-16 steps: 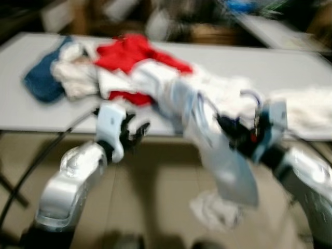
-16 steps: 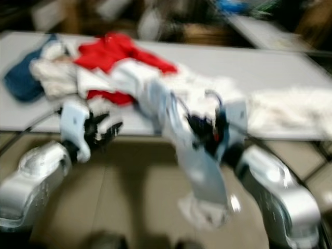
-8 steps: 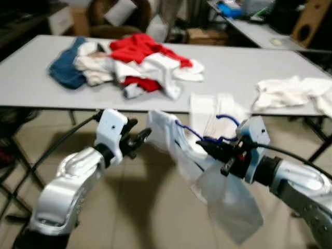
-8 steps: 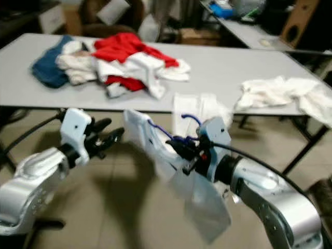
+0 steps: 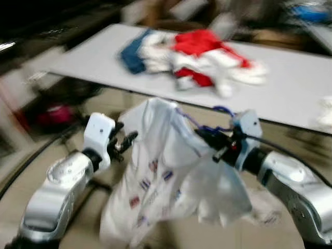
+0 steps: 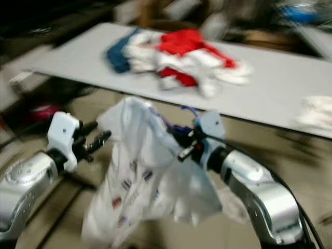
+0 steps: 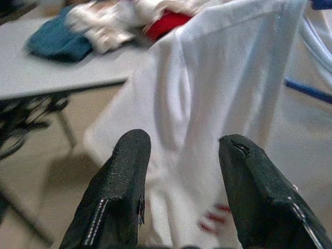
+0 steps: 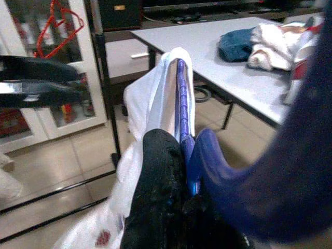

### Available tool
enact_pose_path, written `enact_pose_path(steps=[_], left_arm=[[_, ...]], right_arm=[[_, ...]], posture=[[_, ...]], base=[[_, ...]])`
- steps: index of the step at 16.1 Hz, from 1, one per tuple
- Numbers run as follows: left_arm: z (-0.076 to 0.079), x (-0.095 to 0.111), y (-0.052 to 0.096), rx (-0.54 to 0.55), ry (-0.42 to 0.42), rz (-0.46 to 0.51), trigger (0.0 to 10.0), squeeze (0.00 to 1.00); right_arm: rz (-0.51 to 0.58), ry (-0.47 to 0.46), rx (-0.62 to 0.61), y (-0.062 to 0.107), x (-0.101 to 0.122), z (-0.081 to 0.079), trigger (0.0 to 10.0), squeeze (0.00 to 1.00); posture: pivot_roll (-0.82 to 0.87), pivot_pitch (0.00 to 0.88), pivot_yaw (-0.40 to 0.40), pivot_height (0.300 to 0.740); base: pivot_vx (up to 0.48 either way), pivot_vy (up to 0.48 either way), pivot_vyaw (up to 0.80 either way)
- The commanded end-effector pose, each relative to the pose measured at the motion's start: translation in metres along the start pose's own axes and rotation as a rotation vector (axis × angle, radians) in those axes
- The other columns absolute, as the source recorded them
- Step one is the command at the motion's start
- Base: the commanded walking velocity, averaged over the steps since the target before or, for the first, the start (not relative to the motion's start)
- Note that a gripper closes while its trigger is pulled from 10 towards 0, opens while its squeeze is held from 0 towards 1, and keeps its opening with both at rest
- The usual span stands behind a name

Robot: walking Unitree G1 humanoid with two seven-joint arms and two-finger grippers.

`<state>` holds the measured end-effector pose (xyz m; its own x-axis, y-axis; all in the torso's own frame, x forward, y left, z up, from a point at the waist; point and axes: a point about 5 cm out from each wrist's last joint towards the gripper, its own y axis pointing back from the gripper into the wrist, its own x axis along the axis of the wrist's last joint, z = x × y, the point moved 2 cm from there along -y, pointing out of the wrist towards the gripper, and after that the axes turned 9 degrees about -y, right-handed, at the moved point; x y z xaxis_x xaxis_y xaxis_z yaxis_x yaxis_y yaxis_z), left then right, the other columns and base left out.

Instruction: Hang hanger

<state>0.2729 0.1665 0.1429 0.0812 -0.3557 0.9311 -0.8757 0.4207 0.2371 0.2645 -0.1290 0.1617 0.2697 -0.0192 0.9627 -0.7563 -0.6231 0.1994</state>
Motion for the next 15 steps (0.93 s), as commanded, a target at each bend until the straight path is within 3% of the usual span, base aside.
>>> enact_pose_path(steps=[1,5,10,12,15], left_arm=[[-0.003,0.005,0.001,0.019,-0.021,0.019,10.0,0.00],[0.012,0.014,-0.007,0.031,-0.001,0.050,10.0,0.00],[0.005,0.016,-0.014,0.090,0.015,0.054,10.0,0.00],[0.007,0.012,-0.013,0.079,0.032,0.045,10.0,0.00],[0.004,0.005,-0.018,0.116,0.055,0.028,10.0,0.00]], right_arm=[[0.035,0.026,-0.010,-0.001,0.007,0.002,10.0,0.00],[0.033,0.030,-0.012,-0.011,0.003,0.008,10.0,0.00],[0.054,0.002,-0.014,-0.020,-0.004,0.009,10.0,0.00],[0.066,0.004,-0.073,-0.019,-0.007,0.017,10.0,0.00],[0.059,0.051,-0.232,-0.017,-0.010,0.030,10.0,0.00]], posture=[[-0.11,0.000,-0.047,0.740],[-0.09,0.000,-0.055,0.740],[-0.08,0.000,-0.060,0.740],[-0.09,0.000,-0.062,0.740],[-0.09,0.000,-0.067,0.740]], base=[[0.000,0.000,0.80],[0.000,-0.149,0.80],[0.000,-0.337,0.80],[0.000,-0.154,0.80],[0.000,0.000,0.00]])
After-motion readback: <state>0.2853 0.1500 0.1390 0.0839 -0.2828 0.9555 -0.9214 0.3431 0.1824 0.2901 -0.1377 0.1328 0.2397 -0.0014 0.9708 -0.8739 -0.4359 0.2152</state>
